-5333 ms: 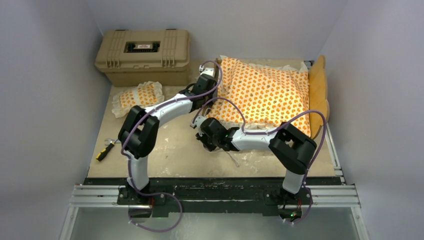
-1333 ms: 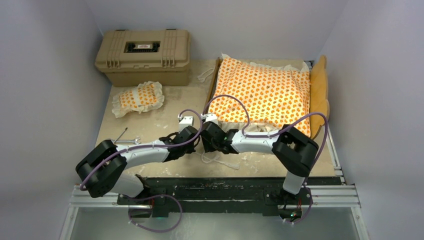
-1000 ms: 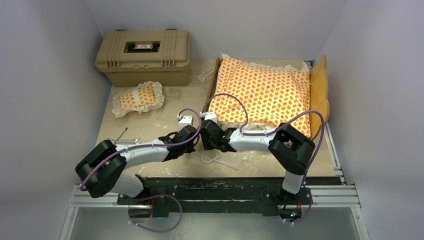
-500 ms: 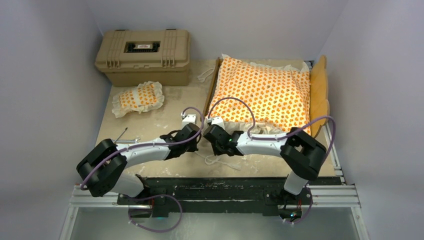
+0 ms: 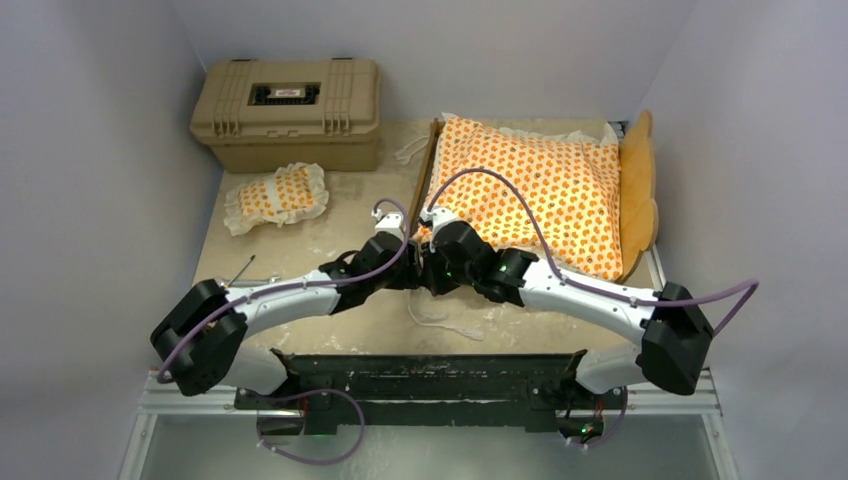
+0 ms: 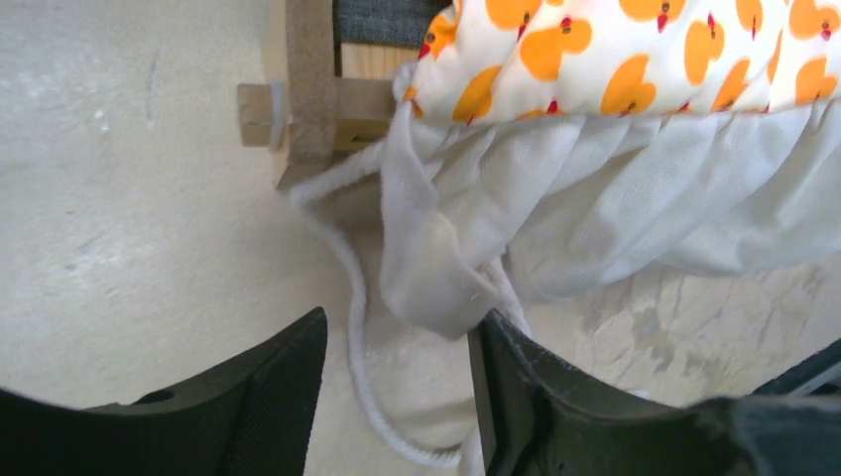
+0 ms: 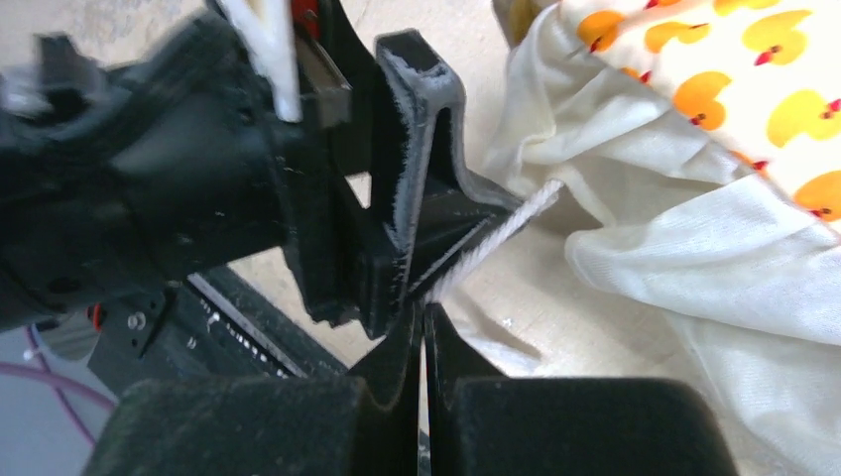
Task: Set up the pet bed
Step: Tie the ropes to the bed frame.
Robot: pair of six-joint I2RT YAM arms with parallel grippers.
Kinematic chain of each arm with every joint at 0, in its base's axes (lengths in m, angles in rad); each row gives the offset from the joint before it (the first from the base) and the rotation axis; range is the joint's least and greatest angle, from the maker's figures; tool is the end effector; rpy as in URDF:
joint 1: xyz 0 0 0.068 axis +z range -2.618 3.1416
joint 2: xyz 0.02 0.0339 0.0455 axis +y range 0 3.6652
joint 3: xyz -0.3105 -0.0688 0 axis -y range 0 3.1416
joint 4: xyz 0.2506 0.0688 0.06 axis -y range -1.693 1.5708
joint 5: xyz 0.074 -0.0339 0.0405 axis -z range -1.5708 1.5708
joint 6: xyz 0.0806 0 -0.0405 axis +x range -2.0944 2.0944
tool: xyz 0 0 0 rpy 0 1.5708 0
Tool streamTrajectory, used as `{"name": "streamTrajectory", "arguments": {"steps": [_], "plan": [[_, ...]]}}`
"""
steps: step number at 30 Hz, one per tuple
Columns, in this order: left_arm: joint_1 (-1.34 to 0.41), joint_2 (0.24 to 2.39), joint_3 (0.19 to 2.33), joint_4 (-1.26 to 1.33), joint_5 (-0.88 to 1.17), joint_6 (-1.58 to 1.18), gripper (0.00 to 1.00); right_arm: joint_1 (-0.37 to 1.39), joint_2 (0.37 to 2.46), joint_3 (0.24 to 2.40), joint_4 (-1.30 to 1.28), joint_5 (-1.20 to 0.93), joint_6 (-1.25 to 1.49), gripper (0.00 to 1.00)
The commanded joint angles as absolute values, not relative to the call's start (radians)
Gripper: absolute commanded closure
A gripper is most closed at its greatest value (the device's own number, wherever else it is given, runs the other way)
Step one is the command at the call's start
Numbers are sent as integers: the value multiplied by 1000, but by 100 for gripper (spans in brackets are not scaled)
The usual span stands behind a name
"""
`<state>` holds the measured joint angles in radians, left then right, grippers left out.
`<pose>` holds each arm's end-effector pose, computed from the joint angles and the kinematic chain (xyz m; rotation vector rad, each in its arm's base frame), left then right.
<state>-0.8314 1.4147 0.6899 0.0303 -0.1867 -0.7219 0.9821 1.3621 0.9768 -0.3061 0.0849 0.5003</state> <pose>0.2245 -0.2240 0.2010 0.0254 2.3258 -0.6079 0.1885 0.2701 0.2803 -0.5158 2.2968 0.6738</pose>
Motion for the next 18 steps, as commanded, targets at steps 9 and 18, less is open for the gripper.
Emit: {"name": "streamTrajectory", "arguments": {"steps": [9, 18], "plan": [[-830, 983, 523, -20, -175, -643, 34, 968, 1421, 981, -179, -38, 495, 100], [-834, 919, 394, 140, -84, -618, 34, 945, 1406, 979, -171, -37, 508, 100]]}}
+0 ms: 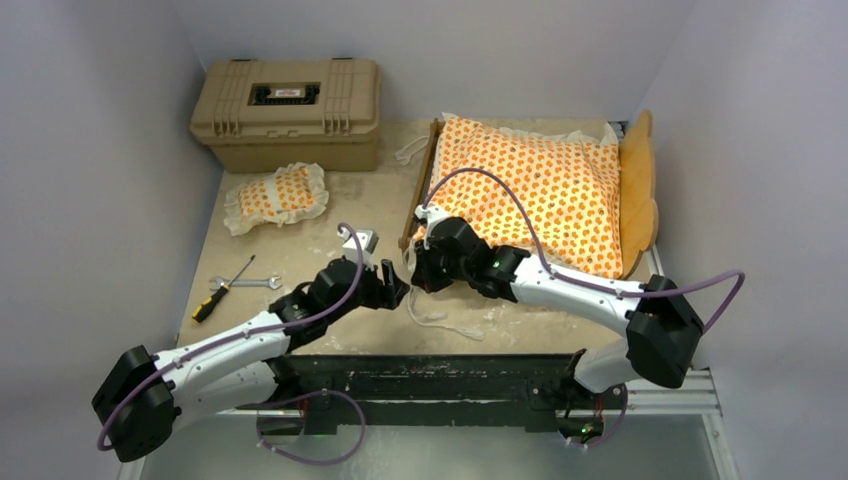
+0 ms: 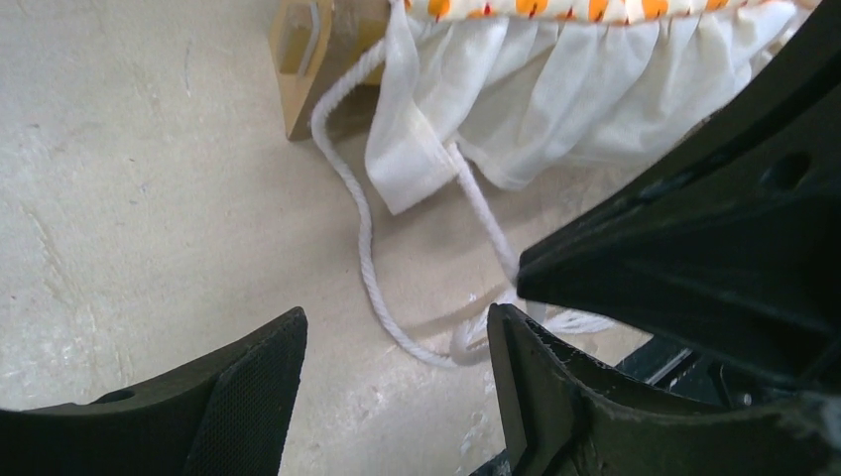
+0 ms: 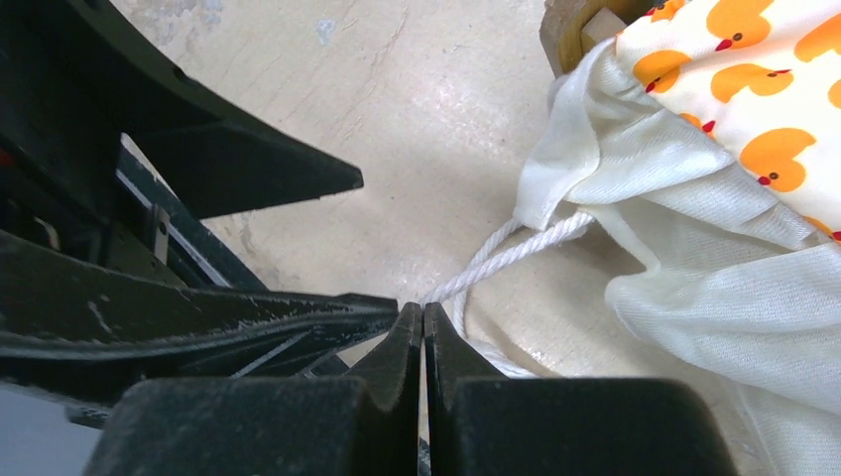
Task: Set up the pet bed
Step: Tie the ropes to the bed frame.
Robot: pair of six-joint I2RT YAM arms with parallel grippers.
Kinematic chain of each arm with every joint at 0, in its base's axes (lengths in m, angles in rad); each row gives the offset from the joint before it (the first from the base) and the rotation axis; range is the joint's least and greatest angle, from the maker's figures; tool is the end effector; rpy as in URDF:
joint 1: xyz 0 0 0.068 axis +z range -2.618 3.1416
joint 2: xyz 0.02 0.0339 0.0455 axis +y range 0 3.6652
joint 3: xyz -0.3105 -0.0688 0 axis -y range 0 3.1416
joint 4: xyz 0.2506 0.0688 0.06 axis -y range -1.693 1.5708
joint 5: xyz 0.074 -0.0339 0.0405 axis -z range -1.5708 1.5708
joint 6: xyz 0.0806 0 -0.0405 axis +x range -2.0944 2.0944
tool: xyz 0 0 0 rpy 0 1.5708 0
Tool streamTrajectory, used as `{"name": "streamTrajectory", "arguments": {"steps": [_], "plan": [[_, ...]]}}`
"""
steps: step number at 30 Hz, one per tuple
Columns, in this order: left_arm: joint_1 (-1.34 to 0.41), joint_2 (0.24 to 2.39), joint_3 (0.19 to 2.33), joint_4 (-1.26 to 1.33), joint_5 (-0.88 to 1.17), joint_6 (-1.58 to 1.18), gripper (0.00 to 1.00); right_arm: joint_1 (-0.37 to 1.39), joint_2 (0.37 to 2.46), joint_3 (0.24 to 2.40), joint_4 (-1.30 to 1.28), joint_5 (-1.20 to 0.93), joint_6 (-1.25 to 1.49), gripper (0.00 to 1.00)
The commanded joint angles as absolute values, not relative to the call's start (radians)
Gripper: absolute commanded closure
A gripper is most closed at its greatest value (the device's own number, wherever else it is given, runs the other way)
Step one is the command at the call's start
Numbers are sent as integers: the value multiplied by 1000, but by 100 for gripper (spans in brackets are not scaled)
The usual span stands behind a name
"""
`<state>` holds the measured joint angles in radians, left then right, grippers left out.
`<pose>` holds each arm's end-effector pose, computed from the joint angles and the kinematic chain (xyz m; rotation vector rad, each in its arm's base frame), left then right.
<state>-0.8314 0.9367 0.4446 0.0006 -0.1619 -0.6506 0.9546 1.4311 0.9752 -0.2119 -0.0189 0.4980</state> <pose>0.1583 -0.1543 0.2257 0.0896 2.1393 -0.7367 0.2008 0.2862 0.2688 -0.5456 2.3004 0.7781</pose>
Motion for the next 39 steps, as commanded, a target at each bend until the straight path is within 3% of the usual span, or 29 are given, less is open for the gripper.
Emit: {"name": "streamTrajectory", "arguments": {"steps": [1, 14, 18, 22, 29, 33, 39], "plan": [[-835, 933, 388, 170, -62, -619, 34, 943, 1405, 979, -170, -37, 510, 100], [-905, 1202, 406, 404, -5, -594, 38, 922, 1396, 989, -163, -51, 529, 100], [-912, 1221, 413, 398, -22, -587, 60, 919, 1387, 987, -168, -45, 533, 100], [-912, 1181, 405, 334, -107, -565, 100, 915, 1370, 977, -168, -39, 537, 100], [-926, 1037, 602, -99, -355, -389, 100, 913, 1364, 959, -200, -57, 526, 100], [-933, 1067, 774, -345, -486, -332, 100, 913, 1354, 933, -204, -52, 526, 100], [-951, 1220, 747, -321, -480, -367, 97, 913, 1400, 899, -192, -67, 520, 100]]}}
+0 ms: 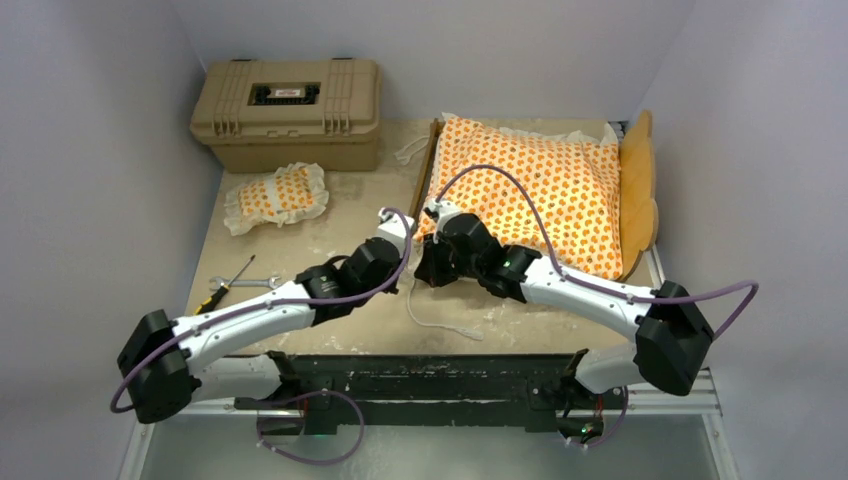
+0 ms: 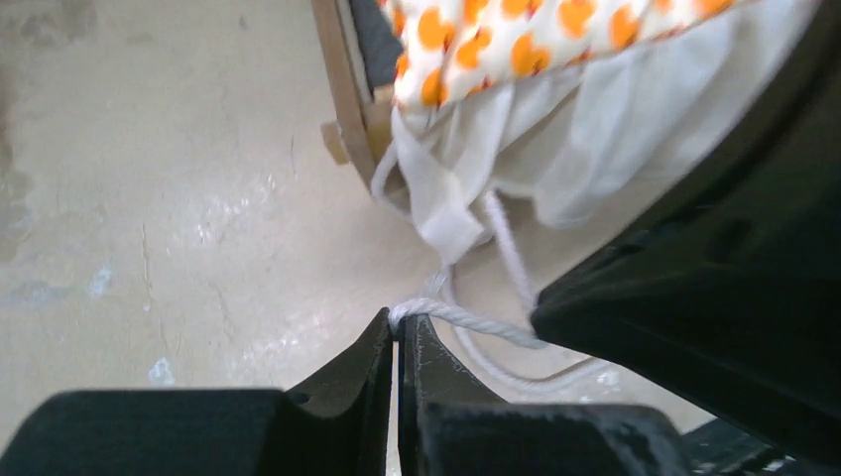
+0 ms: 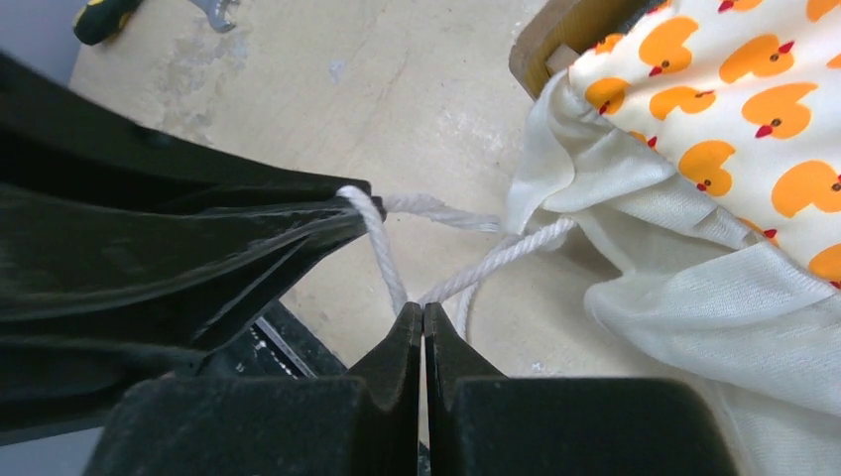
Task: Set up the pet bed
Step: Tie the ropes to the bed frame.
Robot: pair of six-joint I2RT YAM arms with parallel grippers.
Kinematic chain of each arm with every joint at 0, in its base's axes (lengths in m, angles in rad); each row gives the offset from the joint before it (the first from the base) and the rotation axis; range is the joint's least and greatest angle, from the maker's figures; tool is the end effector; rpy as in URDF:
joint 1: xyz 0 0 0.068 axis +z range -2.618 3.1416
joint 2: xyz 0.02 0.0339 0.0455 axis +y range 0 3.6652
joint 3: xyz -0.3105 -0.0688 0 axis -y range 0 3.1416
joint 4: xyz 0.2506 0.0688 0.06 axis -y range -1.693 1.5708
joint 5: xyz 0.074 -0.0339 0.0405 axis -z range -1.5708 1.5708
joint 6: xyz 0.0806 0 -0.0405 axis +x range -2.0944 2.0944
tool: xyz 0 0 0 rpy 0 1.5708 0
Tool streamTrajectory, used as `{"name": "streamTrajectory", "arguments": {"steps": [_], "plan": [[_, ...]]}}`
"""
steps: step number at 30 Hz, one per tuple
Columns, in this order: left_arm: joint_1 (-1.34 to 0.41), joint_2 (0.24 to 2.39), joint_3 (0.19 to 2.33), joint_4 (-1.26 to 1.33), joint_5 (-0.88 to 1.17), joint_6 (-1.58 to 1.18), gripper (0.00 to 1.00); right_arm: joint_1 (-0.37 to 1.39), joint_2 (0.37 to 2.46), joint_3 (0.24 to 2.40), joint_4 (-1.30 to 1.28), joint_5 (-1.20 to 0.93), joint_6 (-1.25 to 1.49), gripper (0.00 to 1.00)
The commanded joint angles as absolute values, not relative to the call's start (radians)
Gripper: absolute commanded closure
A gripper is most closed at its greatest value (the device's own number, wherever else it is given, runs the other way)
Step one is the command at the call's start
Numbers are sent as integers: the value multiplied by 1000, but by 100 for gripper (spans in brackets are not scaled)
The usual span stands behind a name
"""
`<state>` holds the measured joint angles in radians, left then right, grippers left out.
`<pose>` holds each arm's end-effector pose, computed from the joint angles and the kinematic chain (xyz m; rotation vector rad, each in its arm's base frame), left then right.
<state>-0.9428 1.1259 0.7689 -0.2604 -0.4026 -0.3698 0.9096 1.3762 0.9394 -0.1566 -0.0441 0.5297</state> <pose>0.1800 -0.1942 0.2766 0.3882 2.1150 -0.3281 0.2063 0.2709 0.2801 -0.4602 2.2510 0.8433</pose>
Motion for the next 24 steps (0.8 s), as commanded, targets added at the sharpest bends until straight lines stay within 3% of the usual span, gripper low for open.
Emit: {"name": "streamTrajectory", "arguments": {"steps": [1, 7, 12, 15, 19, 24], "plan": [[-959, 1246, 722, -290, -489, -389, 97, 913, 1413, 892, -193, -64, 516, 100], [-965, 1322, 612, -222, -690, -548, 97, 913, 1476, 831, -163, -72, 502, 100], [-985, 1335, 591, -143, -651, -522, 80, 913, 1490, 812, -171, -71, 496, 100], [-997, 1329, 601, -155, -615, -542, 60, 913, 1462, 816, -186, -61, 498, 100], [-1000, 1227, 621, -277, -585, -624, 40, 914, 1393, 857, -177, -19, 491, 86], [-985, 1054, 626, -445, -622, -824, 28, 914, 1390, 920, -102, -3, 470, 81]]}}
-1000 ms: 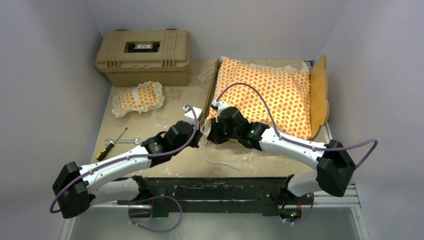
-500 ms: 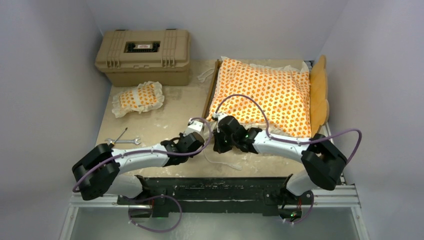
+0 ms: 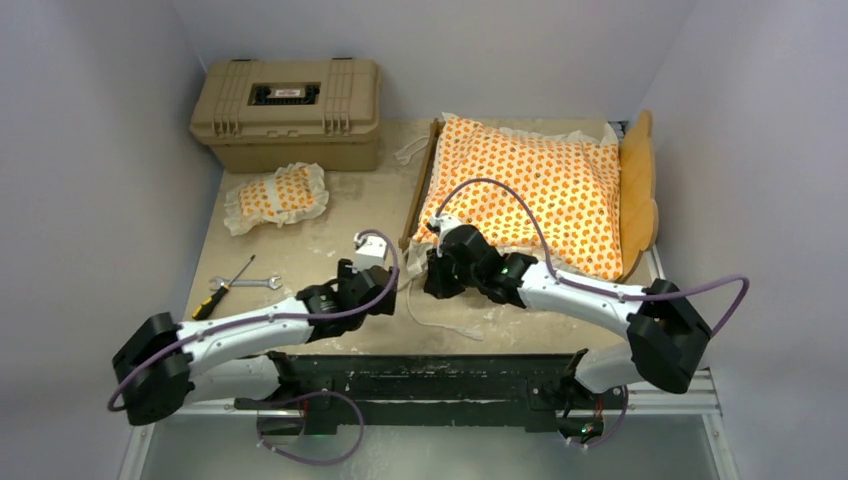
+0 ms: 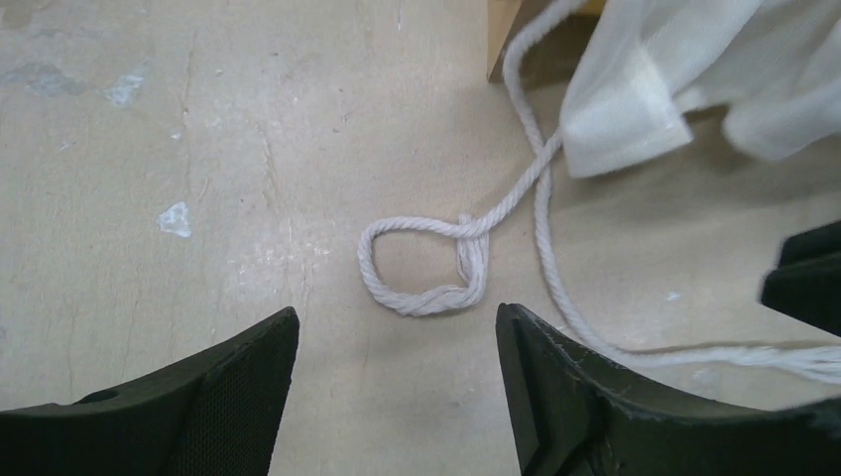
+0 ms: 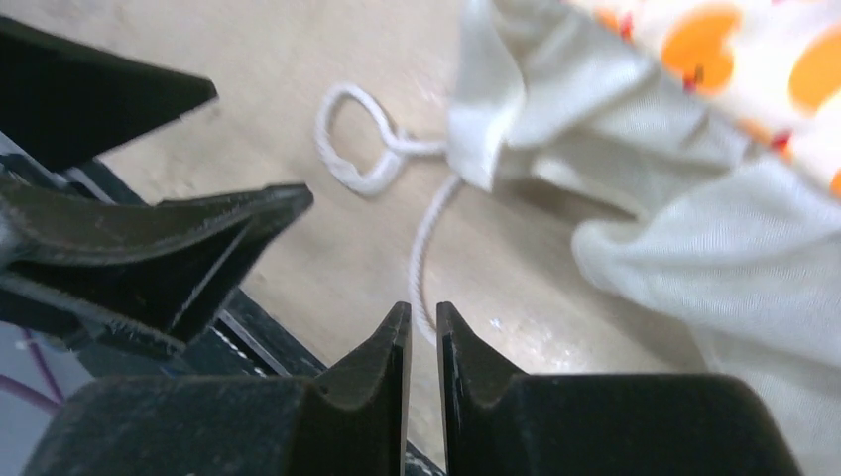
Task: Set up the pet bed
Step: Tie the ropes to the bed frame.
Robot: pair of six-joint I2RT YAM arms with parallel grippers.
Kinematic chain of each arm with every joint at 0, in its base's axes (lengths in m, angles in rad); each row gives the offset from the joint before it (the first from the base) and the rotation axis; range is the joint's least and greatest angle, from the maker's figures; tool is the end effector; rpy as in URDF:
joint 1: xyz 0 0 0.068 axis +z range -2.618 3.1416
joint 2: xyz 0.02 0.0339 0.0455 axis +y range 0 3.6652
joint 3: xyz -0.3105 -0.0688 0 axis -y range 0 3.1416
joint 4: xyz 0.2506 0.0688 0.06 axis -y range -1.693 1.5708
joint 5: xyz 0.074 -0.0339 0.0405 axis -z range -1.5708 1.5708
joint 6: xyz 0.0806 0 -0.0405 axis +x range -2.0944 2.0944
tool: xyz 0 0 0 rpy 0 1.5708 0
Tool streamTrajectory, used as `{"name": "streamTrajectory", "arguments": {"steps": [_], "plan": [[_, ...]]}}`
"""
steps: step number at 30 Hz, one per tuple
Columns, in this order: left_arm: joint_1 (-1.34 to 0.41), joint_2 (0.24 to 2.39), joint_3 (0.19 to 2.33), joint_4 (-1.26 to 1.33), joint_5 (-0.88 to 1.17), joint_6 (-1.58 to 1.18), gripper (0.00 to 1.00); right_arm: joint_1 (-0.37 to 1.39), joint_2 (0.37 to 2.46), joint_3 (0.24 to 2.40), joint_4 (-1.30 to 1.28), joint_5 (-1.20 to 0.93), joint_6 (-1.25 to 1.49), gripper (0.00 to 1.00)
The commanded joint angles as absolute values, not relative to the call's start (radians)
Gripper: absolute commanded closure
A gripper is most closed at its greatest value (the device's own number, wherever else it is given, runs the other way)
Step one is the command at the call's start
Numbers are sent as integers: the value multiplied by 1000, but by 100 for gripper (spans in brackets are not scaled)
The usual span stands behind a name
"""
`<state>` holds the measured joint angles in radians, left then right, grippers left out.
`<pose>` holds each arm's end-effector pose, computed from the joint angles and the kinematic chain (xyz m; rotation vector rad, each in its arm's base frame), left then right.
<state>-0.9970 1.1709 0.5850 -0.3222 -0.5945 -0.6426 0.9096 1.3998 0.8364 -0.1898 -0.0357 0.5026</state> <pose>0.1615 -0.1667 0.2000 0.1648 2.2784 -0.0965 0.1966 0.2573 0.2307 -0.5127 2.3911 0.7206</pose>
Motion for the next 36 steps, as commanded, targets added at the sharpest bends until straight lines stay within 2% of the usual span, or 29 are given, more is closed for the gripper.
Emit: {"name": "streamTrajectory", "arguments": {"steps": [1, 4, 7, 16, 21, 30, 36], "plan": [[-965, 1039, 627, -465, -607, -855, 26, 918, 1413, 944, -91, -4, 466, 81], [-855, 1035, 609, -460, -500, -904, 25, 954, 1501, 1008, -54, 38, 456, 80], [-759, 1033, 560, -420, -407, -934, 25, 993, 1589, 1078, -54, 130, 452, 74], [-749, 969, 512, -443, -450, -1012, 25, 1067, 1785, 1175, -124, 405, 447, 74], [-749, 990, 495, -413, -430, -1020, 25, 1072, 1813, 1171, -140, 541, 533, 68], [-750, 1022, 494, -383, -408, -1016, 25, 1074, 1864, 1181, -114, 610, 529, 68], [-749, 1053, 489, -362, -393, -1013, 31, 1074, 1893, 1175, -44, 598, 492, 69]]}}
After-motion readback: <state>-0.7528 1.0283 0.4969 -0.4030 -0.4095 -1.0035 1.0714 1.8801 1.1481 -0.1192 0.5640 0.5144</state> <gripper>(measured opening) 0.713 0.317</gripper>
